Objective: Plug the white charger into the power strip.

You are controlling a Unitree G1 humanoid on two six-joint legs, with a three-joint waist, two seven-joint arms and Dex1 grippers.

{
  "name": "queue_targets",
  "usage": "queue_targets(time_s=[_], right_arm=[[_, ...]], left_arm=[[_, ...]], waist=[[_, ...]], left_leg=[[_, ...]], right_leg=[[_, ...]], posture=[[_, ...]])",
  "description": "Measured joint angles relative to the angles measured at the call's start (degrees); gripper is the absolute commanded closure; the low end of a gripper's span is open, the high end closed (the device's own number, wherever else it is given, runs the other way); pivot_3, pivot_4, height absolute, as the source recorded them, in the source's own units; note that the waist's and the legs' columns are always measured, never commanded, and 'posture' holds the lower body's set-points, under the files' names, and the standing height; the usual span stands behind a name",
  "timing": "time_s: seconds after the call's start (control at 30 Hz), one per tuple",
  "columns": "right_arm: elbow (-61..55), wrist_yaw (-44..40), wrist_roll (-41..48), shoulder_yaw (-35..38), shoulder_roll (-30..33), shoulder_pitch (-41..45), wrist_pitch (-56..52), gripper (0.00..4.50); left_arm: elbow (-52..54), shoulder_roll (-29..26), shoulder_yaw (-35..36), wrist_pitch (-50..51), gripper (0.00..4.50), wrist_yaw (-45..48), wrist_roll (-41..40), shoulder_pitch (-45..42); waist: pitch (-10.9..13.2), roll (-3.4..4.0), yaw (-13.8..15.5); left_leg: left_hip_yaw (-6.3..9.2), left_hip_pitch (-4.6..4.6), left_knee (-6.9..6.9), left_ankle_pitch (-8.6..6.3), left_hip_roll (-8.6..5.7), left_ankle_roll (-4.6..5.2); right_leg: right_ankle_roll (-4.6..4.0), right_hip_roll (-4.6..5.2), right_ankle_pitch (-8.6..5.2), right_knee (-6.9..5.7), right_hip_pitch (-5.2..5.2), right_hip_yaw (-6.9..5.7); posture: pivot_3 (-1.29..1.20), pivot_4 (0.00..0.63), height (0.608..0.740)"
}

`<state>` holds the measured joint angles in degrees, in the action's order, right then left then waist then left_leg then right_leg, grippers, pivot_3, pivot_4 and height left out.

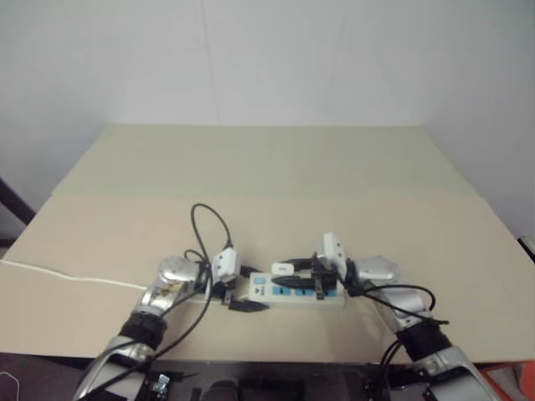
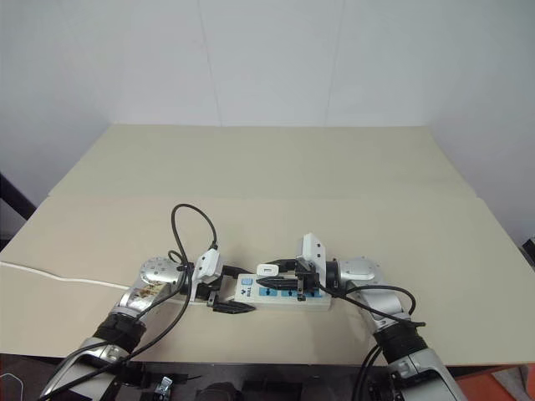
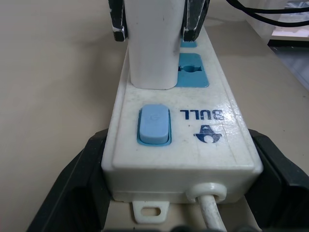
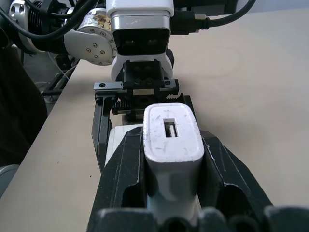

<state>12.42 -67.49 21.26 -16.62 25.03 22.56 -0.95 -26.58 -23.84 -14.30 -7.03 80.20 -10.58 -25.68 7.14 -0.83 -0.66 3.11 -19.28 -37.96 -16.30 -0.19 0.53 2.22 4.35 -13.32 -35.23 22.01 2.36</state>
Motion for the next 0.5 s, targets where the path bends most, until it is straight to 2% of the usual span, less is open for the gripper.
queue_targets(time_s=[0.5], right_arm=[[0.1, 0.6, 0.0, -0.6, 0.3, -0.3, 1.9, 3.41]], left_arm=[[0.0, -0.1, 0.0, 0.0, 1.19, -0.1, -0.1, 0.0]], waist=[[0.0, 0.00, 0.0]], left_leg=[[0.01, 0.00, 0.01, 0.00, 0.00, 0.00]], right_leg=[[0.00, 0.00, 0.00, 0.01, 0.01, 0.01]], posture=[[0.00, 0.150, 0.740]])
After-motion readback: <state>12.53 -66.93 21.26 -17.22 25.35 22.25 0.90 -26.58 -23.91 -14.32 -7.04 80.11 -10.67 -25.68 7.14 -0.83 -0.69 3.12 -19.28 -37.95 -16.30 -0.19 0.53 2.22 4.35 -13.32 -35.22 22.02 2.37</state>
